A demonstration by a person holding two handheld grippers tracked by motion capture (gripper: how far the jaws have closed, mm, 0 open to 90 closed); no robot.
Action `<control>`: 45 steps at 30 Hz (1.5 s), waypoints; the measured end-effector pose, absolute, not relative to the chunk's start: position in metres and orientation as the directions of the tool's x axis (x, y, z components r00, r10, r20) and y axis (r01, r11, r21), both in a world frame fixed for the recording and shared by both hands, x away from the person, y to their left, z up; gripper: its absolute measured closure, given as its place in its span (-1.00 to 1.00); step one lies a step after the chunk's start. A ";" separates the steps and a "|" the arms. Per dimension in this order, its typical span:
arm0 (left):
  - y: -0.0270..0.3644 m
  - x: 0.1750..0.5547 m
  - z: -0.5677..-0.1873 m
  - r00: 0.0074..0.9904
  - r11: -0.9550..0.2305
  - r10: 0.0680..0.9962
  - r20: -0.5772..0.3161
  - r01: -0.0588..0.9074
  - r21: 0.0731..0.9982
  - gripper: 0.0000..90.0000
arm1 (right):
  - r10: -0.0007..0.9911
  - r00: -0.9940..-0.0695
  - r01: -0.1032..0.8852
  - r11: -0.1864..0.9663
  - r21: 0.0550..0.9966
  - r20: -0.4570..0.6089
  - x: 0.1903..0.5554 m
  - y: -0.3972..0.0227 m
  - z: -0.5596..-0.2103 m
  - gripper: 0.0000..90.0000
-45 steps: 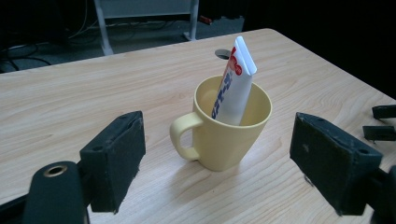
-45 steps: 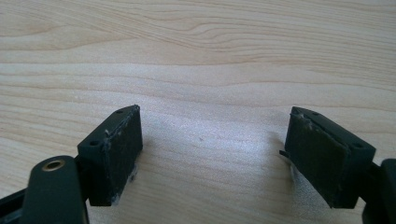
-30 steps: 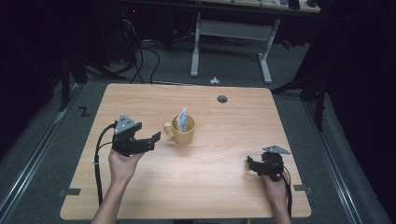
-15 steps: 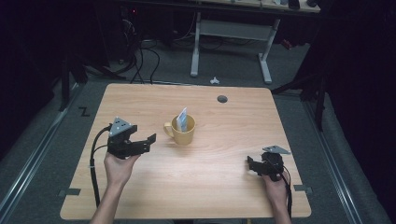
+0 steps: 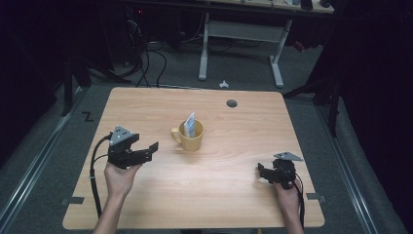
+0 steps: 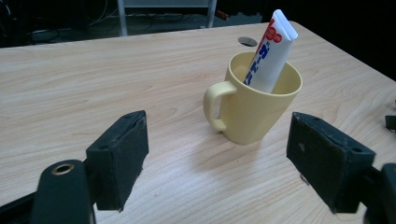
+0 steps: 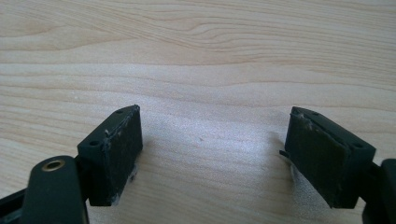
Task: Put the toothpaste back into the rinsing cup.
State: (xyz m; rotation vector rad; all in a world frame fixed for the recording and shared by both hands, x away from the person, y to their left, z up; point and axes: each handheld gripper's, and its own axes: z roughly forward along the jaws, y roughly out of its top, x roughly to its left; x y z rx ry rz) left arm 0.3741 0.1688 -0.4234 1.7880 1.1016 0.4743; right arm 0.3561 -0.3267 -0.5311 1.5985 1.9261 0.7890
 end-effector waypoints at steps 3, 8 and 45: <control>0.170 0.373 -0.425 0.517 -0.147 0.844 -0.141 0.476 0.867 -0.50 | 0.984 -0.176 0.687 0.138 0.713 -0.021 0.356 -0.327 -0.531 -0.57; 0.171 0.372 -0.428 0.514 -0.151 0.846 -0.139 0.482 0.863 -0.47 | 0.984 -0.176 0.687 0.138 0.713 -0.021 0.356 -0.327 -0.531 -0.57; 0.184 0.363 -0.460 0.464 -0.115 0.869 -0.171 0.526 0.843 -0.38 | 0.984 -0.176 0.687 0.138 0.714 -0.021 0.356 -0.327 -0.531 -0.57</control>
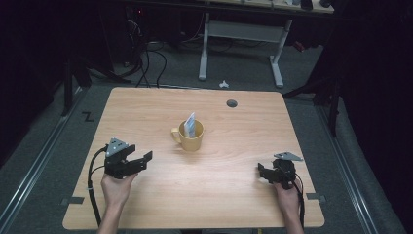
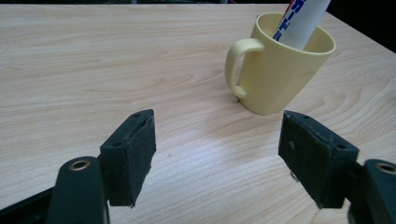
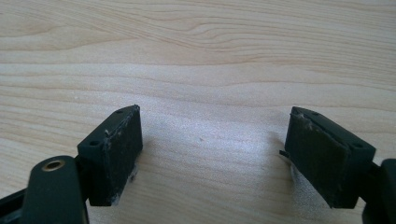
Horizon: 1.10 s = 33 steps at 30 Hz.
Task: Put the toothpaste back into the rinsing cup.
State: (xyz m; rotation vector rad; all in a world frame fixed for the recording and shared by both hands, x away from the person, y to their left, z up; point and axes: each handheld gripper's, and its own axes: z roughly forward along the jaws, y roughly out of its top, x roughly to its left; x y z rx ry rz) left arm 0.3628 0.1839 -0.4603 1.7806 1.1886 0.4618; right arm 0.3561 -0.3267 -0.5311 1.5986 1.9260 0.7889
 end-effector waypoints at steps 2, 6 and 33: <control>0.184 0.363 -0.462 0.463 -0.117 0.869 -0.171 0.531 0.839 -0.38 | 0.984 -0.176 0.687 0.137 0.714 -0.021 0.356 -0.327 -0.531 -0.57; 0.184 0.363 -0.466 0.461 -0.131 0.873 -0.162 0.540 0.832 -0.38 | 0.984 -0.176 0.687 0.138 0.714 -0.021 0.356 -0.327 -0.531 -0.57; 0.181 0.368 -0.500 0.415 -0.147 0.897 -0.154 0.607 0.781 -0.36 | 0.984 -0.176 0.687 0.138 0.714 -0.021 0.356 -0.327 -0.531 -0.57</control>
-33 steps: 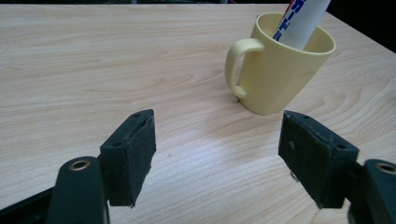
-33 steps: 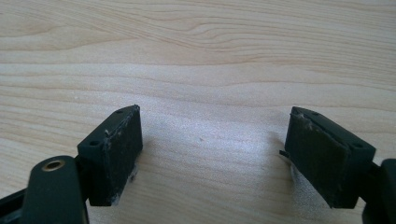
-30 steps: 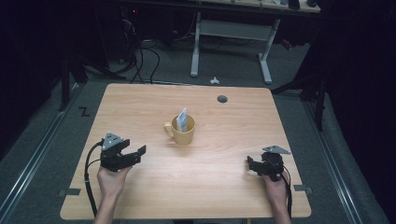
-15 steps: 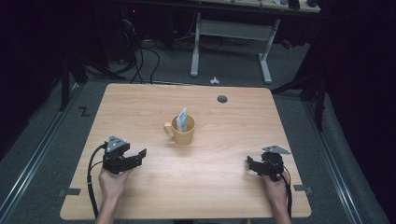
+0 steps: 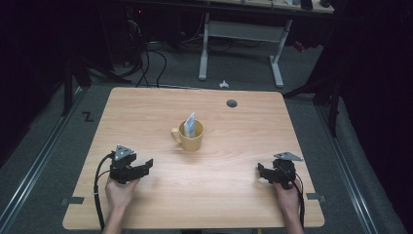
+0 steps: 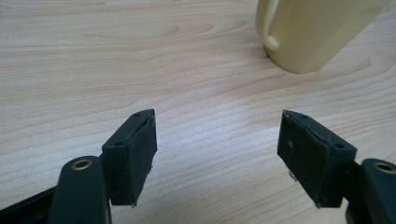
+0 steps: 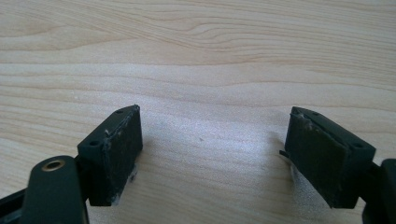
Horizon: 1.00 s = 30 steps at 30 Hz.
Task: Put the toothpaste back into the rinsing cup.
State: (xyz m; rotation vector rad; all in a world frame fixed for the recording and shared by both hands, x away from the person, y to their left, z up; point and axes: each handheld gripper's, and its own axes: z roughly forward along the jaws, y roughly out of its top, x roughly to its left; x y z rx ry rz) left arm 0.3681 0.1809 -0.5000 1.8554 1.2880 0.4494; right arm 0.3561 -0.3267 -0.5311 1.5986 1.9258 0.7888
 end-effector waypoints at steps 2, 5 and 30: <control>0.180 0.368 -0.502 0.412 -0.146 0.898 -0.155 0.611 0.778 -0.36 | 0.984 -0.175 0.687 0.137 0.714 -0.021 0.356 -0.327 -0.531 -0.57; 0.179 0.369 -0.505 0.410 -0.155 0.901 -0.145 0.615 0.773 -0.36 | 0.984 -0.175 0.687 0.138 0.714 -0.021 0.356 -0.327 -0.531 -0.57; 0.166 0.375 -0.528 0.381 -0.211 0.923 -0.056 0.622 0.754 -0.36 | 0.984 -0.175 0.687 0.137 0.714 -0.021 0.356 -0.327 -0.531 -0.57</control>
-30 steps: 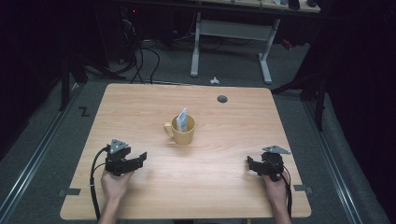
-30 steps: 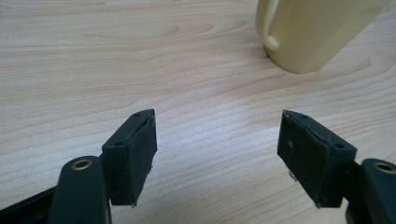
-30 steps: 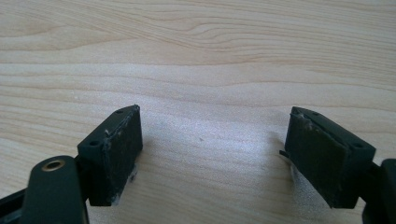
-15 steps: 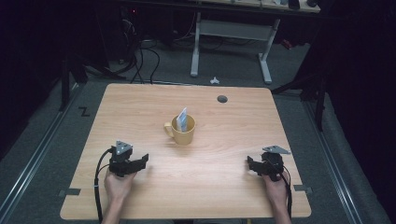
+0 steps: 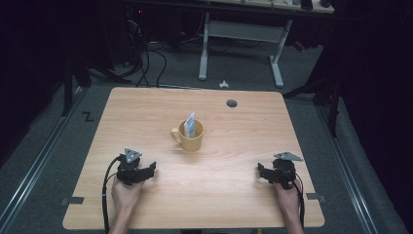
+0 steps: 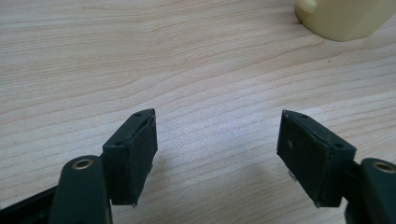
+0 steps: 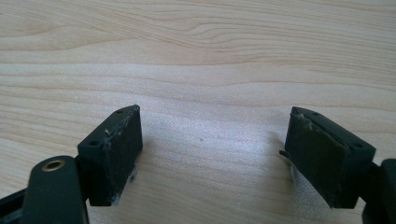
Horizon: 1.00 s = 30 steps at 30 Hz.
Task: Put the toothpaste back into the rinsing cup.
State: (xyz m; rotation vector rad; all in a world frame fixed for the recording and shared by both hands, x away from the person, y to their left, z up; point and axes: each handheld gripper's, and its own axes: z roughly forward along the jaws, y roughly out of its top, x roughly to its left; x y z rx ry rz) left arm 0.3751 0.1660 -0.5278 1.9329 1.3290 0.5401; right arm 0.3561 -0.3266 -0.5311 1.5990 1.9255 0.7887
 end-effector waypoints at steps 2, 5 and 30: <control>0.165 0.376 -0.529 0.377 -0.209 0.925 -0.055 0.622 0.755 -0.36 | 0.984 -0.175 0.687 0.137 0.714 -0.021 0.356 -0.327 -0.531 -0.57; 0.164 0.376 -0.531 0.374 -0.216 0.927 -0.044 0.622 0.753 -0.36 | 0.984 -0.175 0.687 0.138 0.714 -0.021 0.356 -0.327 -0.531 -0.57; 0.159 0.380 -0.536 0.357 -0.232 0.934 -0.011 0.630 0.741 -0.42 | 0.984 -0.175 0.688 0.138 0.713 -0.022 0.356 -0.327 -0.531 -0.57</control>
